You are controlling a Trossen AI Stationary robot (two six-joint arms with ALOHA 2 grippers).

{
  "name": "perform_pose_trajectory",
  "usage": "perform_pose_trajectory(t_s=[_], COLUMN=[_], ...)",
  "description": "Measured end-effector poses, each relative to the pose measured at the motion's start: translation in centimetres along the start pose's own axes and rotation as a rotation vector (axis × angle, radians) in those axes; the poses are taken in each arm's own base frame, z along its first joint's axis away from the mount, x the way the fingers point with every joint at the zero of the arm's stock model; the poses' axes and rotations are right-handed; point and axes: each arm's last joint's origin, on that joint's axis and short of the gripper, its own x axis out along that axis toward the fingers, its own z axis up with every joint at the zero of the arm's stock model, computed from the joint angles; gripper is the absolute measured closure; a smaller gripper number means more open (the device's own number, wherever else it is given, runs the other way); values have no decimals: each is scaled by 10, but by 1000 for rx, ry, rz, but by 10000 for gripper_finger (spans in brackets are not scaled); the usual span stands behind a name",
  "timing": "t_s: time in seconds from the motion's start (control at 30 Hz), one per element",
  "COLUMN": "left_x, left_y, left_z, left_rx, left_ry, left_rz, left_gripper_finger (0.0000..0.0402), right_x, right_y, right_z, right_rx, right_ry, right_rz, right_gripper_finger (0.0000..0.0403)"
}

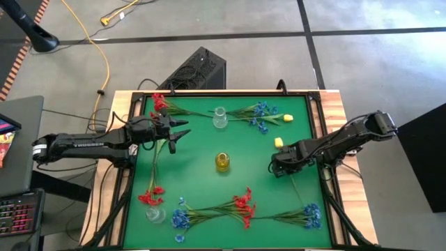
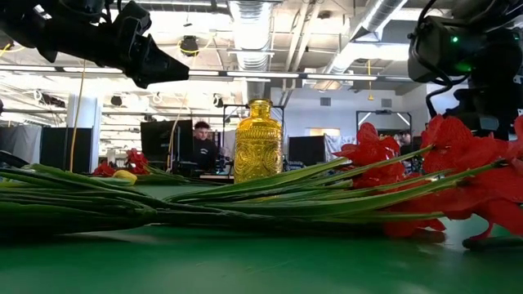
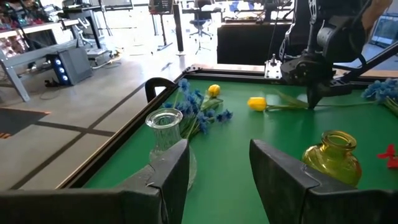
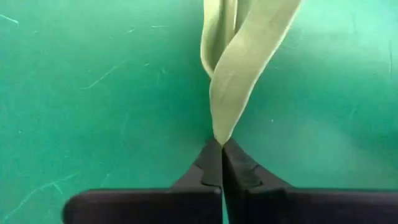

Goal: Sort flowers into vase by color
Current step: Put the bottom right yellow flower into the top transparent vase

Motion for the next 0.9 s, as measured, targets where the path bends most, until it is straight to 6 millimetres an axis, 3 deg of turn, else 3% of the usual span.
perform_pose_trajectory(t_s=[0.4, 0.7, 0.9], left_x=[0, 0, 0], left_y=[0, 0, 0], left_z=[0, 0, 0], left_rx=[-14, -42, -57], left_ry=[0, -2, -2], left_rz=[0, 1, 2], left_gripper_finger=[243, 243, 243], right_x=[-6, -46, -81], right_y=[4, 13, 21], right_z=[4, 10, 19], right_rx=[-21, -120, -221], right_ry=[-126, -352, -664], right_rz=[40, 169, 351], right_gripper_finger=[372, 376, 377])
